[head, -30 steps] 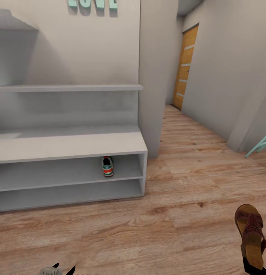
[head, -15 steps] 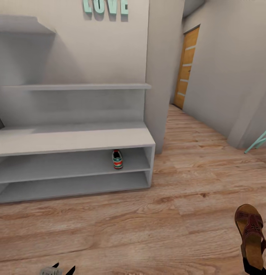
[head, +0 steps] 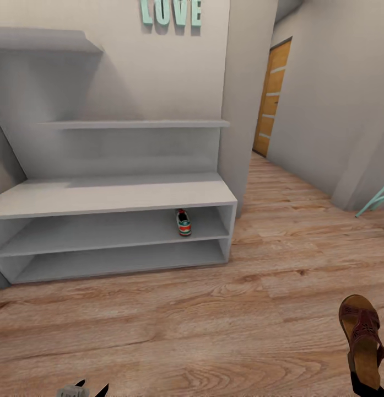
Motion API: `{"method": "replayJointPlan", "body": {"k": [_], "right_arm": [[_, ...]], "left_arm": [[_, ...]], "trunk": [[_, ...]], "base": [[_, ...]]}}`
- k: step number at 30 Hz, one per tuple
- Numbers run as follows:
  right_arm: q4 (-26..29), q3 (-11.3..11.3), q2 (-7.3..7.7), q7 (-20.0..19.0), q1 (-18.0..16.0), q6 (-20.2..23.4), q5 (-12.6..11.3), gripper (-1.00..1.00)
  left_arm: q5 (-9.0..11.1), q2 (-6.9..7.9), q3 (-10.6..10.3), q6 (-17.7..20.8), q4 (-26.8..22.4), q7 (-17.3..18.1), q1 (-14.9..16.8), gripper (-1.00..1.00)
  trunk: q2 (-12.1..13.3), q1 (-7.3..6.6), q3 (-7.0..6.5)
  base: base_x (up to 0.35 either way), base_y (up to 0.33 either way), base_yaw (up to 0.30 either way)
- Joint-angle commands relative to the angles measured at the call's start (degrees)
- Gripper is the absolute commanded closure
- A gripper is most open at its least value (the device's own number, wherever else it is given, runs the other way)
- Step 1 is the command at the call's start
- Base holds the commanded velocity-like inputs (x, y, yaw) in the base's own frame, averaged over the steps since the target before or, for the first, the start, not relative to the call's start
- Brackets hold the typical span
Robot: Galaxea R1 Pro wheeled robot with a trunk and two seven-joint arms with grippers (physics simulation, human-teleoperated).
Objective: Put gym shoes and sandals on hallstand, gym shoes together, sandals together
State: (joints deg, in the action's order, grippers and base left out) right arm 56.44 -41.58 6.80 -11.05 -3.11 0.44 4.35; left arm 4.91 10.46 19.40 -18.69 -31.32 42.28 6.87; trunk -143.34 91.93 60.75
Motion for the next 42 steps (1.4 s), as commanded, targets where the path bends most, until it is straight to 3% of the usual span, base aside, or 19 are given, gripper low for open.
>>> {"method": "replayJointPlan", "body": {"k": [1, 11, 26, 42], "right_arm": [[0.08, -0.24, -0.03, -0.48, -0.05, 0.09, 0.22, 1.0], [0.08, -0.18, -0.12, -0.55, -0.05, 0.09, 0.22, 1.0], [0.16, -0.19, -0.99, -0.55, -0.05, 0.09, 0.22, 1.0], [0.17, -0.24, -1.0, -0.55, -0.05, 0.09, 0.3, 1.0]], "left_arm": [[0.36, 0.0, 0.1, 0.0, 0.12, 0.41, 0.06, -1.0], [0.36, 0.0, 0.12, -0.03, 0.12, 0.48, -0.01, -1.0], [0.58, 0.07, 0.12, -0.03, 0.12, 0.51, -0.01, -1.0], [0.62, 0.08, 0.12, -0.03, 0.11, 0.48, -0.01, -1.0]], "trunk": [[-0.02, -0.03, 0.05], [-0.02, -0.03, 0.05], [-0.02, -0.03, 0.05], [-0.02, -0.03, 0.05]], "base": [[-0.103, 0.289, 0.0], [-0.018, 0.303, 0.039], [0.0, 0.307, 0.249], [0.0, 0.307, 0.023]]}}
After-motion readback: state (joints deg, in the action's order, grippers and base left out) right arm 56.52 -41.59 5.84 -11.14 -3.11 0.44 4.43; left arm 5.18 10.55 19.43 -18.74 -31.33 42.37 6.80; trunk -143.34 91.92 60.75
